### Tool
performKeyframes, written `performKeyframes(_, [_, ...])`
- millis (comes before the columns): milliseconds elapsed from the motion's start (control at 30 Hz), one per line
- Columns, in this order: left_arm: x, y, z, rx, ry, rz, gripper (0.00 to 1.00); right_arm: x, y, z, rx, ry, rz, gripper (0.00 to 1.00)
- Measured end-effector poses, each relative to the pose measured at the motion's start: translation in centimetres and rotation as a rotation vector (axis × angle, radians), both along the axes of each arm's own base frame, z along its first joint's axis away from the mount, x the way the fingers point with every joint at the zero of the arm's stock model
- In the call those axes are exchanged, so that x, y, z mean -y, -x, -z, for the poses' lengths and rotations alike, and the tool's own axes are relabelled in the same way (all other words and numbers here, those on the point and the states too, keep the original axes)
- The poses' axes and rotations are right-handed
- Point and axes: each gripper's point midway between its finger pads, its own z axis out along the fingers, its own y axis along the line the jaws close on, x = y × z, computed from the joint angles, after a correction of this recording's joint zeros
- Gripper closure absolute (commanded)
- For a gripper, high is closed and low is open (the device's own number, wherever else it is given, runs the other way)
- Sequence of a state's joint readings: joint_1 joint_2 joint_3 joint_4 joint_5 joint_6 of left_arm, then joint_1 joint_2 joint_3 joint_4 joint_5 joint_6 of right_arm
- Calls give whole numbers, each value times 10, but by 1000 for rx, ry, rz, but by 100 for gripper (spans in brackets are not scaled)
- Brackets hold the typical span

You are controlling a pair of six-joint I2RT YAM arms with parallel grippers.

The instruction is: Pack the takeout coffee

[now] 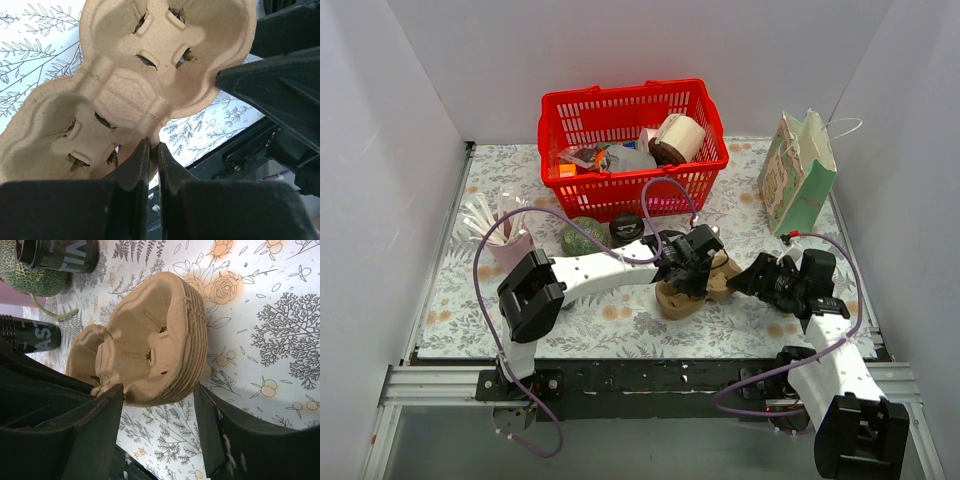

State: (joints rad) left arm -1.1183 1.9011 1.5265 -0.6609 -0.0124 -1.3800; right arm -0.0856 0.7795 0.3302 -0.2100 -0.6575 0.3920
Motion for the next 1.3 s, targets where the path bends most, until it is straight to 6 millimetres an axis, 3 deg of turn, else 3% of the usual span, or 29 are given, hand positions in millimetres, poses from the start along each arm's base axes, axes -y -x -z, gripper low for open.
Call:
performKeyframes(500, [-6, -4, -2, -95, 156, 3, 100, -8, -16, 8, 2, -54, -34, 34])
performKeyframes(733, [-6, -5, -5, -138, 214, -6, 100, -9, -24, 11, 25, -56, -46, 15])
performKeyframes(900, [-3, -8, -11, -157, 245, -46, 100, -7, -23, -3, 90, -32, -39, 6])
performKeyframes(1033, [-2, -13, -12, -158, 251, -90, 100, -1, -21, -14, 140, 9, 2, 4])
performKeyframes(1300, [-3, -21, -11, -145, 247, -154, 100, 4, -14, -6, 97, 38, 38, 9])
